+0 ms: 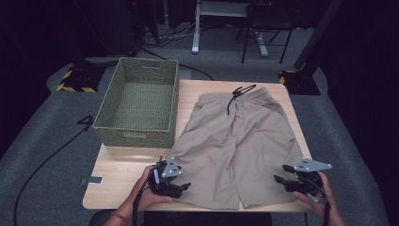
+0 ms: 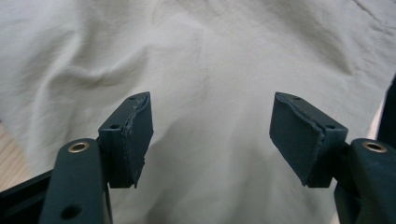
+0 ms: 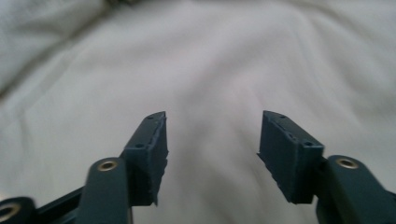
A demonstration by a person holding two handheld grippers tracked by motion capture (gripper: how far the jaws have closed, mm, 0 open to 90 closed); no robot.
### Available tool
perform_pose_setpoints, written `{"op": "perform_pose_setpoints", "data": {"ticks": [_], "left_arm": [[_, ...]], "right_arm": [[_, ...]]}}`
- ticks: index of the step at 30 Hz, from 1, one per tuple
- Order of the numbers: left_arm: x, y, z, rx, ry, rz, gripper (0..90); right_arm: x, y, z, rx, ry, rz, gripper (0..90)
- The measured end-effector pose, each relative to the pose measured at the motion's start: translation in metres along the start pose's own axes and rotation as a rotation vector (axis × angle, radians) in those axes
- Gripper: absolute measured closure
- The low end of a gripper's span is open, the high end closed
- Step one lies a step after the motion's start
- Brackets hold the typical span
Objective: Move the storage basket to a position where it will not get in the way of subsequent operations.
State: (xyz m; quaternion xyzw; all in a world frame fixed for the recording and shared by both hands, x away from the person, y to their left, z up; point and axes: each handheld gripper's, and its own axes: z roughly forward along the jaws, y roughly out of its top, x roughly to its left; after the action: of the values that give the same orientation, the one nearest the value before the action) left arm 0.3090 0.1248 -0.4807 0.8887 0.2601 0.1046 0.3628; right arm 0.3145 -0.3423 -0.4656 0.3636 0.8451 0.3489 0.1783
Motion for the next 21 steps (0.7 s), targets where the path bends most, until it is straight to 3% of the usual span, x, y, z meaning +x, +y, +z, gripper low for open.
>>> {"op": "perform_pose_setpoints", "data": {"ticks": [3,5,8,10,13,16,21], "left_arm": [[0.002,-0.003,0.003,0.003,0.031,0.01,28.3],[0.009,-0.007,0.001,-0.015,0.038,-0.016,25.9],[0.025,-0.015,-0.006,-0.036,0.095,-0.057,23.5],[0.032,-0.02,-0.007,-0.036,0.096,-0.094,23.4],[0.034,-0.024,-0.004,-0.002,0.106,-0.091,25.0],[0.031,-0.024,0.0,0.036,0.151,-0.068,25.5],[0.027,-0.026,-0.002,0.041,0.122,-0.085,28.9]], "right_arm": [[0.012,0.022,0.027,-0.027,0.061,-0.037,42.1],[0.018,0.033,0.046,-0.029,0.101,-0.042,41.5],[0.028,0.047,0.067,-0.025,0.104,-0.069,40.8],[0.033,0.053,0.078,-0.024,0.12,-0.073,40.6],[0.036,0.054,0.087,0.007,0.1,-0.082,41.9],[0.036,0.047,0.089,0.024,0.118,-0.076,46.0],[0.036,0.036,0.079,0.02,0.117,-0.06,46.0]]}}
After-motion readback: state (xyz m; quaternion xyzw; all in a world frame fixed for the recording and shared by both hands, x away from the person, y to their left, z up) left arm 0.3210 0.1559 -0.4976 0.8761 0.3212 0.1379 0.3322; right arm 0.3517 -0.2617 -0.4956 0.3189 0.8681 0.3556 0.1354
